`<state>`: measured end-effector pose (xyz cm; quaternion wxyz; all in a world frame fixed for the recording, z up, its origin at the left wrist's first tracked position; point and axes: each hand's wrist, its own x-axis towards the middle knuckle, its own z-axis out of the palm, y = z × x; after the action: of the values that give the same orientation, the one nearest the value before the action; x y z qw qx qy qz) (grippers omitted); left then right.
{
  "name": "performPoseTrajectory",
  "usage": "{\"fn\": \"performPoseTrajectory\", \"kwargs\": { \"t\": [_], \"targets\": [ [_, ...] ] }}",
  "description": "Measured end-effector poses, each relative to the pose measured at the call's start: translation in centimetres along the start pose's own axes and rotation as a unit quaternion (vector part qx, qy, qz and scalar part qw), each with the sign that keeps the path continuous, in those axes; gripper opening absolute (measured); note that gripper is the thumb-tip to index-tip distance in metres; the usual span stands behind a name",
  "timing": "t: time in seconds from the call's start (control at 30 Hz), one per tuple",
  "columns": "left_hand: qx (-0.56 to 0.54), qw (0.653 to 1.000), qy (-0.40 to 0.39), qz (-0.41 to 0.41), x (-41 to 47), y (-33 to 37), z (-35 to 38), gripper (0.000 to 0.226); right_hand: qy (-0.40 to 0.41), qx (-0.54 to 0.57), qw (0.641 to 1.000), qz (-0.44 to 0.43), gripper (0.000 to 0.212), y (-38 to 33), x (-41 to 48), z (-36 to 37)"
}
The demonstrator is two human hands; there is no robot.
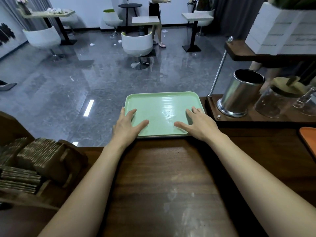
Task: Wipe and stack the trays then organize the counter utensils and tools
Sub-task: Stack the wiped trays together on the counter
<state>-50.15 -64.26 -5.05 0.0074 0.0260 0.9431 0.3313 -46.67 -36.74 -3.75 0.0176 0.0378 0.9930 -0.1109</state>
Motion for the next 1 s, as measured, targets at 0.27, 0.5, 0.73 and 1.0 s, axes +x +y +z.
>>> {"fn": "performPoseTrajectory", "kwargs": {
  "t": [0.27, 0.5, 0.73, 1.0],
  "targets": [
    [0.051, 0.998, -0.032, -0.009, -1.2, 0.2, 0.2, 0.082, -0.003, 0.0, 1.0, -0.01, 0.093, 0.5, -1.1, 0.1],
    [0.067, 0.997, -0.04, -0.01, -1.0, 0.6, 0.0, 0.082, 0.043, 0.123, 0.991, -0.032, 0.062, 1.0, -4.0, 0.1],
    [-0.022, 0.969, 0.128, 0.208, -8.8, 8.2, 5.3, 0.048, 0.103, 0.207, 0.973, -0.018, 0.066, 6.4, -13.0, -1.0],
    [-0.088, 0.961, -0.04, 0.258, -19.1, 23.2, 14.9, 0.054, 0.157, 0.204, 0.964, 0.063, 0.067, 21.5, -25.0, -5.6]
  ]
}}
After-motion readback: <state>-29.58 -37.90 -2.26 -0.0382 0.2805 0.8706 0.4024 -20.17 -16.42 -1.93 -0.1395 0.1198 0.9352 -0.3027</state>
